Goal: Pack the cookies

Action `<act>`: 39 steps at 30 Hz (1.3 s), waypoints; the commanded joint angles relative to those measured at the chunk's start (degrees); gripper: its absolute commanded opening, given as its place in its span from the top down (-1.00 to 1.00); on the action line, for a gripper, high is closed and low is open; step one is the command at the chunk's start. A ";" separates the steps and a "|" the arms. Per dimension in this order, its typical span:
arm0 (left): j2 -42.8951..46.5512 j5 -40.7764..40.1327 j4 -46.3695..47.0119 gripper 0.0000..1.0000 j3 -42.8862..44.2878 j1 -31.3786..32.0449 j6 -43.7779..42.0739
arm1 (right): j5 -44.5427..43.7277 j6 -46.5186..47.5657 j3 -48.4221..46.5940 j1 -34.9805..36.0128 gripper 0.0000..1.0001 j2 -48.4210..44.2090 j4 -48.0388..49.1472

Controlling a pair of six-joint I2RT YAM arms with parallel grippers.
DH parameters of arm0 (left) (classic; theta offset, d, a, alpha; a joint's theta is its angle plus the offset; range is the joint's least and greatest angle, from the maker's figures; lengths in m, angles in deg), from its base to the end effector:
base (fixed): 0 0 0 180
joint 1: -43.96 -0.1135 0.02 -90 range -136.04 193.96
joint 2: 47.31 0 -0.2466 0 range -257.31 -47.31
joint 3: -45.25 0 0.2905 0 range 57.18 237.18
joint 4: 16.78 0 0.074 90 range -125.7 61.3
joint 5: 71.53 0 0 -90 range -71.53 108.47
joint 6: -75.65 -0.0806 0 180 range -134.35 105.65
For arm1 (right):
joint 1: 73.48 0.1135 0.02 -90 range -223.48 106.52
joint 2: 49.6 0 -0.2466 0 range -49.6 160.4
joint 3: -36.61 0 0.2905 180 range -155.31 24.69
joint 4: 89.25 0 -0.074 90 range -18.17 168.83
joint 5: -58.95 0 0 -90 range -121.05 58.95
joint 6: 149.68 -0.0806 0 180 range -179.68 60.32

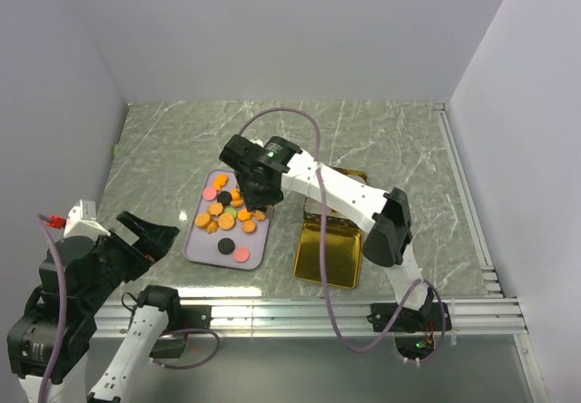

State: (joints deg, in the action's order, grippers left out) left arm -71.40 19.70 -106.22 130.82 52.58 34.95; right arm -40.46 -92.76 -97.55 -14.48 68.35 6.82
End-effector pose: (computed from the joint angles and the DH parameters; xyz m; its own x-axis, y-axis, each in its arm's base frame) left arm 0.0691 -0.0122 0.3969 -0.4301 -0.7014 -0.5684 -0.2415 0.6960 -0.6762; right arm 0.2548 0.3984 0.2704 -0.8435 -0.3583 -0.4003 -0.4217 0.9032 0.0802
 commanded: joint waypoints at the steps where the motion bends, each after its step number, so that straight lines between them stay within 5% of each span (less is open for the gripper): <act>1: 0.63 1.31 -1.23 -0.99 1.68 0.08 -2.72 | -0.96 0.65 -4.41 0.15 0.00 1.31 1.96; 22: 0.10 1.49 -1.06 -0.99 1.23 0.17 -6.14 | 2.11 -1.72 -6.00 0.15 0.10 7.29 4.77; 39: 0.10 0.35 -1.15 -0.99 0.80 0.17 -5.97 | -0.25 -2.08 -5.30 -0.55 0.49 3.43 4.95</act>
State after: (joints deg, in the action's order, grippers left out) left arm -71.38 20.55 -106.24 131.19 52.58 29.81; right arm -38.52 -94.20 -101.61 -14.65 76.77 10.21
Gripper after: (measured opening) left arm 0.995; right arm 0.382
